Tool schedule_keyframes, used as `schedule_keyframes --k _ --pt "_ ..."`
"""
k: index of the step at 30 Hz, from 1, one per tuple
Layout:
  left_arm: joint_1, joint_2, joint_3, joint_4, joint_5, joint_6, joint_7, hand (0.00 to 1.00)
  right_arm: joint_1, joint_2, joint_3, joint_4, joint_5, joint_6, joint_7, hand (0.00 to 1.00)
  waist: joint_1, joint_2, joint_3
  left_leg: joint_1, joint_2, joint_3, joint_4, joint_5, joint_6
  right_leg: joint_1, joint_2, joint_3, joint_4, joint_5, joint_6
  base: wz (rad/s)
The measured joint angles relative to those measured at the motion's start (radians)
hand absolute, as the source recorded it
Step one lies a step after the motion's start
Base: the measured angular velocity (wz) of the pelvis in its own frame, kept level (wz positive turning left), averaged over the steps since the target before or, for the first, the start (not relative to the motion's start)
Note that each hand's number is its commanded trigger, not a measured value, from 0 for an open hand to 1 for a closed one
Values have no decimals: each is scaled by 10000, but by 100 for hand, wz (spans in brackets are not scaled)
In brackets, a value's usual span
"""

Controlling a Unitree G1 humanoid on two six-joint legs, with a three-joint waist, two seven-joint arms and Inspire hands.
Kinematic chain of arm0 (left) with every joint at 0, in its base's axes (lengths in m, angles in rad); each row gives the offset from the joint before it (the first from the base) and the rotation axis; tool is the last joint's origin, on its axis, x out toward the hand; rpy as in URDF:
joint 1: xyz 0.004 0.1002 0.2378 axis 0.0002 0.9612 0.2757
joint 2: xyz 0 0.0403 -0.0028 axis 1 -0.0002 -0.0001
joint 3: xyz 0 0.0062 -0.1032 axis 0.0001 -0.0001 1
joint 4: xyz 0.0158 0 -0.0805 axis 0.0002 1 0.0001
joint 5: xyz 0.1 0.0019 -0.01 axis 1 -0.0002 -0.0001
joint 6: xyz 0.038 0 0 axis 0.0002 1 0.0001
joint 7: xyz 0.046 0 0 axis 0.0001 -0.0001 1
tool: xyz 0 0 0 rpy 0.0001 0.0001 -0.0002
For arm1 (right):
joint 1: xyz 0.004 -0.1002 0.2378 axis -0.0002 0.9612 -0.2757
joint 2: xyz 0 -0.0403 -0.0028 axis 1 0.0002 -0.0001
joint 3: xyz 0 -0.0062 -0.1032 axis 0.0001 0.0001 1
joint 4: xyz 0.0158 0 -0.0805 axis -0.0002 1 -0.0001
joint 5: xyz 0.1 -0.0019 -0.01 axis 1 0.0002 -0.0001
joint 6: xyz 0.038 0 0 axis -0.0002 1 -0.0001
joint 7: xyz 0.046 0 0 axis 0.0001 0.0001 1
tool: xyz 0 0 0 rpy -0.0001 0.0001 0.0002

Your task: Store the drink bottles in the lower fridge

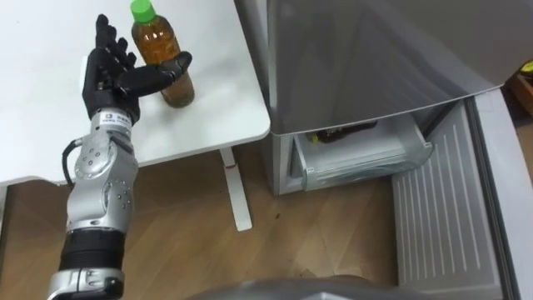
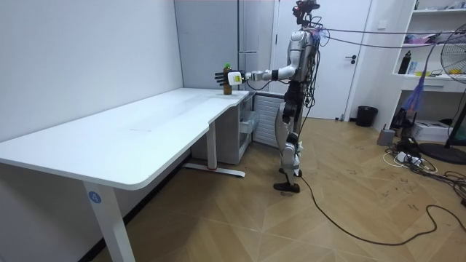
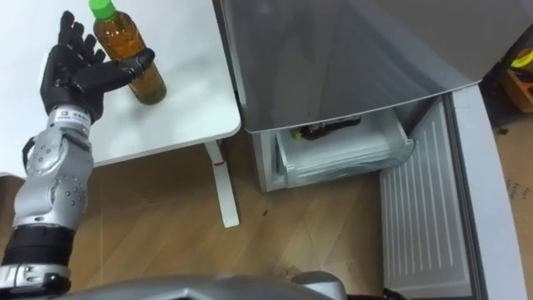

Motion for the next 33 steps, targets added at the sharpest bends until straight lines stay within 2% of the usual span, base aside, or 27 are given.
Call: schedule_keyframes --k 6,13,16,23,26,30,33 --pt "0 0 10 86 -4 87 -3 0 -30 -8 -51 47 -41 99 -4 0 -163 1 -1 6 -6 4 -18 -1 1 -88 29 147 41 -1 -3 -8" --pt "-174 3 391 232 -2 205 -73 0 -53 -26 -211 87 -727 275 -6 0 -183 2 -5 8 -11 17 0 -3 6 -208 46 270 182 -52 -55 -5" --pt "-175 8 429 233 -2 222 -69 0 -58 -37 -311 88 -830 418 -4 0 -182 8 -9 8 -11 24 0 -3 5 -237 56 336 197 -52 -56 -6" --pt "-175 76 446 263 -7 456 -71 0 -47 -39 -330 141 -1118 438 -19 0 -206 13 -12 10 -11 25 -4 -10 14 -249 66 411 173 -51 -58 -3" --pt "-176 77 485 298 -12 496 -77 0 -38 -39 -330 155 -1216 623 -18 0 -205 16 -14 18 -12 29 -3 -11 15 -252 69 439 181 -51 -58 0" --pt "-575 88 586 958 -200 508 -59 0 54 -38 -322 126 -1343 643 -21 0 -215 28 -22 42 -11 23 -1 -11 16 -221 72 460 187 -51 -58 0" --pt "-734 91 636 1011 -489 514 -51 0 109 -38 -322 105 -1433 650 -26 0 -216 18 -17 57 -7 29 -10 -12 16 -224 104 614 188 -50 -59 -3"
